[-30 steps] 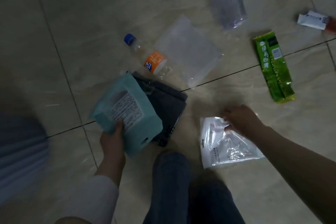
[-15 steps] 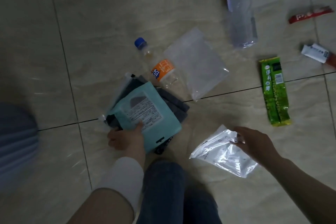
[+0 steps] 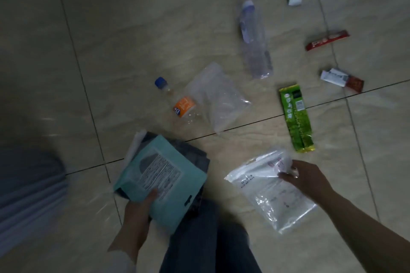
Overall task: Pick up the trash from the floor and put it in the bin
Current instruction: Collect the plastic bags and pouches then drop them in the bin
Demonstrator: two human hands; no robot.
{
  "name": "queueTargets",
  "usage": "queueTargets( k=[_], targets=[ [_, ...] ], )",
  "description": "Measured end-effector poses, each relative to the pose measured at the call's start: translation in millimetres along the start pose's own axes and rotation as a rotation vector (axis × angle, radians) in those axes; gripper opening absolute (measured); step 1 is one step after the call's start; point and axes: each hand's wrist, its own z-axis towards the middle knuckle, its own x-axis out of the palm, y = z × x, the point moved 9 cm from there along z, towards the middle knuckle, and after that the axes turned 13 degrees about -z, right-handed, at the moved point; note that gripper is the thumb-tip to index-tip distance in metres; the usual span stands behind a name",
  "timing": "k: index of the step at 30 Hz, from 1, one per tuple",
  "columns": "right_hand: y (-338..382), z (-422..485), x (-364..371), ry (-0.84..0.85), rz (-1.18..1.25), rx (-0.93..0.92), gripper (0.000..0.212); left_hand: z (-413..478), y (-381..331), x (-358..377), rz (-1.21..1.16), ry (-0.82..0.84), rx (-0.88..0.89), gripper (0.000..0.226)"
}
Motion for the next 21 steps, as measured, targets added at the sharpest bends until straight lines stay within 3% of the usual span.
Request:
queueTargets(
  k=[4, 8, 15, 21],
  targets=[
    [-25.8, -23.6, -49.5, -0.03, 0.058, 0.113, 0.03, -62.5, -21.0, 0.4, 0.179, 0.0, 0.049, 0.038],
    [-64.3, -18.9, -78.2, -0.053, 0.167, 0.25, 0.031, -98.1, -22.9, 47.8, 0.195, 0.049, 0.049, 0.042],
    [-90.0, 24.1, -88.6, -0.014, 0.292, 0.27, 0.038, -115.9, -34.4, 175.5, 0.237, 0.143, 0.237, 0.017],
    [-85.0, 85.4, -80.9, 0.104, 0.243, 0.23, 0.04, -89.7, -42.6, 237.2, 0.198, 0.147, 0.311, 0.023]
  ],
)
